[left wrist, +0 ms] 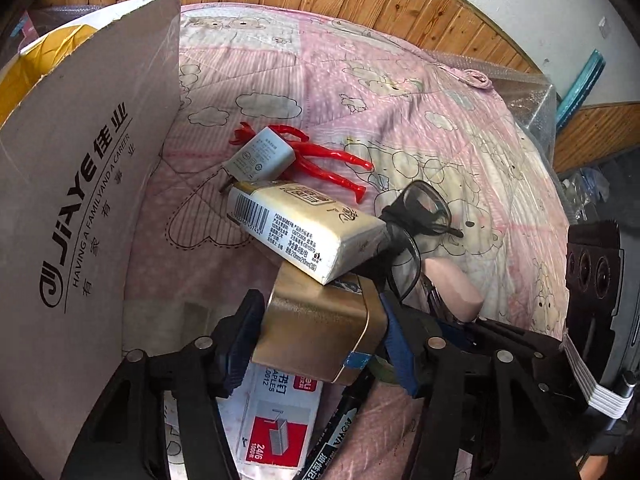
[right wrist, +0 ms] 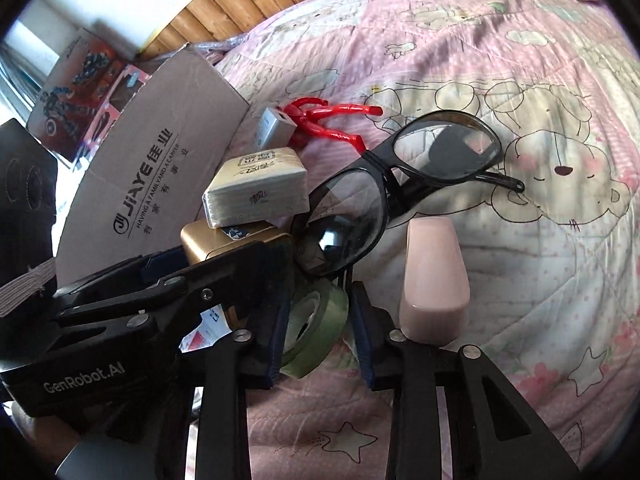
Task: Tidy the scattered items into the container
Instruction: 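Grasp the gold cube with the left tool while the right tool grasps the green tape roll, then lift and carry the gold cube and tape roll toward the cardboard box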
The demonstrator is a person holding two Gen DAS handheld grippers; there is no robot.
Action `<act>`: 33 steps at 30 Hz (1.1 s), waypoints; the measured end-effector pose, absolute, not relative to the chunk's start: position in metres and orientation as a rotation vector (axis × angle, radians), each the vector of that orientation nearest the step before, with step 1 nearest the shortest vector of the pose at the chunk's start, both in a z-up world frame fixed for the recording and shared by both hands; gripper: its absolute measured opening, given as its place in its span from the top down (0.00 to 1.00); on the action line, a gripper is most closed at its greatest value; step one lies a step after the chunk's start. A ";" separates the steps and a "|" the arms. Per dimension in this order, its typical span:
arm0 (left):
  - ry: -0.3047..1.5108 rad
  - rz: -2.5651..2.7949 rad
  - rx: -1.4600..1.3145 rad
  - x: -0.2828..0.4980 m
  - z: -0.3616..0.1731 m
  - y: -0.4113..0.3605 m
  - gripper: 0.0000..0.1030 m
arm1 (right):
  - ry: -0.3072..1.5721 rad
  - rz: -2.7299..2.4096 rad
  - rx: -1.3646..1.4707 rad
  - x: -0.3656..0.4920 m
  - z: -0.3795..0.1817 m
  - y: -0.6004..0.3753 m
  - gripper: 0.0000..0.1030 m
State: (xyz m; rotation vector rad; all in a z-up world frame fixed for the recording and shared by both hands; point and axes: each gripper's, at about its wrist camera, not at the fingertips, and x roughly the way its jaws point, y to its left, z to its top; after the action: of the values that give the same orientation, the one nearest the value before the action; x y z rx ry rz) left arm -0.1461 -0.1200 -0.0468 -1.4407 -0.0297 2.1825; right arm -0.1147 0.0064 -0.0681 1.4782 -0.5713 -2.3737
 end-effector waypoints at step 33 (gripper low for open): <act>-0.049 2.321 -1.321 -0.080 0.028 -0.158 0.45 | -0.619 -2.470 1.458 -0.042 -0.034 0.026 0.90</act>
State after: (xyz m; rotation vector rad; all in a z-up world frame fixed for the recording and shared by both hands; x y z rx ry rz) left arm -0.0796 -0.1585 0.0285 -1.3211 -0.0491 2.3209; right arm -0.0416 0.0259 -0.0340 1.4575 -0.6189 -2.4696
